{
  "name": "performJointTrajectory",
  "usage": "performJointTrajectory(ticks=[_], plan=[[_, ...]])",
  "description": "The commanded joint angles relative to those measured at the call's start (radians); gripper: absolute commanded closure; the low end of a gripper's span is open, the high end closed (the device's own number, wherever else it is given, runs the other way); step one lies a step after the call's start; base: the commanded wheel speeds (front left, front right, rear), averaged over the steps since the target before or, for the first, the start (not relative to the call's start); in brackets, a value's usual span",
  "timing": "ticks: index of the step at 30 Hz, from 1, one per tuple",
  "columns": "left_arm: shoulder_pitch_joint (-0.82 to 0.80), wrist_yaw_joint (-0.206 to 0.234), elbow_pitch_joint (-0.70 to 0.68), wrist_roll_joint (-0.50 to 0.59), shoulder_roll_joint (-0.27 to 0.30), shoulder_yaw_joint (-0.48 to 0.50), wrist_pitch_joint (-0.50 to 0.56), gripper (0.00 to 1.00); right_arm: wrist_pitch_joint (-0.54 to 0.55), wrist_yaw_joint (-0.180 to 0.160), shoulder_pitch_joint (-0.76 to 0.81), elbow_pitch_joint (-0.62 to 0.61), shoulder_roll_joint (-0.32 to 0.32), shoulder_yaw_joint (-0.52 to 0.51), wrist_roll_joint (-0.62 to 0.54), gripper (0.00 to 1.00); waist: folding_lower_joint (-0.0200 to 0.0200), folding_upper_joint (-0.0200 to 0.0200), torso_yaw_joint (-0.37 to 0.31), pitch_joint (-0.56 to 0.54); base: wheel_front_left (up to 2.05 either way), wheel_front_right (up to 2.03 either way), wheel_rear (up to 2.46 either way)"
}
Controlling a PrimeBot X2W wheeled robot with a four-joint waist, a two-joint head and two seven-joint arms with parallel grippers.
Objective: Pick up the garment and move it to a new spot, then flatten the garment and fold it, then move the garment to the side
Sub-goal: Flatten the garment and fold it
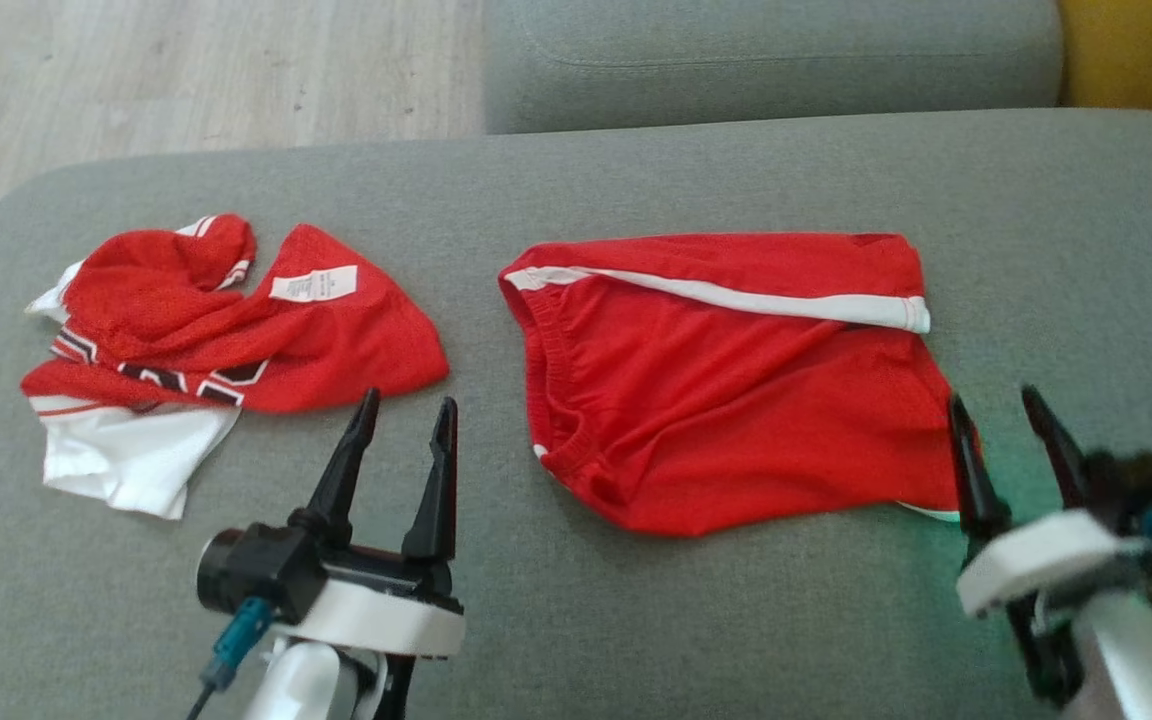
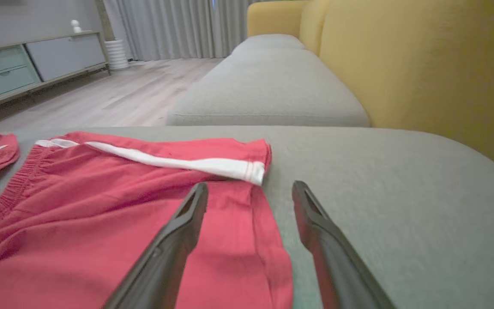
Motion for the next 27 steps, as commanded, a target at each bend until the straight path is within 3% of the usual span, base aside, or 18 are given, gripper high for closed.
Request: performJointTrajectory(ticks=[1, 8, 19, 27], plan=[[-0.028, -0.007, -0.028, 0.015, 0.003, 0.028, -0.005, 0.0, -0.014, 0.007, 0.021, -0.063, 0.037, -0.029, -0.04, 0.0, 0.0001, 0.0, -0.007, 0.004, 0.0, 0.0, 0.0], [-0.041, -0.021, 0.014, 0.074, 0.021, -0.012, -0.005, 0.0, -0.014, 0.007, 0.09, -0.152, 0.122, -0.129, -0.145, 0.0, 0.0001, 0.0, -0.027, 0.031, 0.0, 0.0, 0.0], [-0.221, -0.025, 0.218, 0.162, 0.208, -0.3, -0.005, 0.0, -0.014, 0.007, 0.07, -0.185, 0.158, -0.157, -0.169, 0.0, 0.0001, 0.0, -0.059, 0.09, 0.0, 0.0, 0.0], [-0.357, -0.026, 0.319, 0.148, 0.238, -0.418, -0.005, 0.0, -0.014, 0.007, 0.056, -0.186, 0.167, -0.162, -0.173, 0.0, 0.0001, 0.0, -0.074, 0.122, 0.0, 0.0, 0.0]])
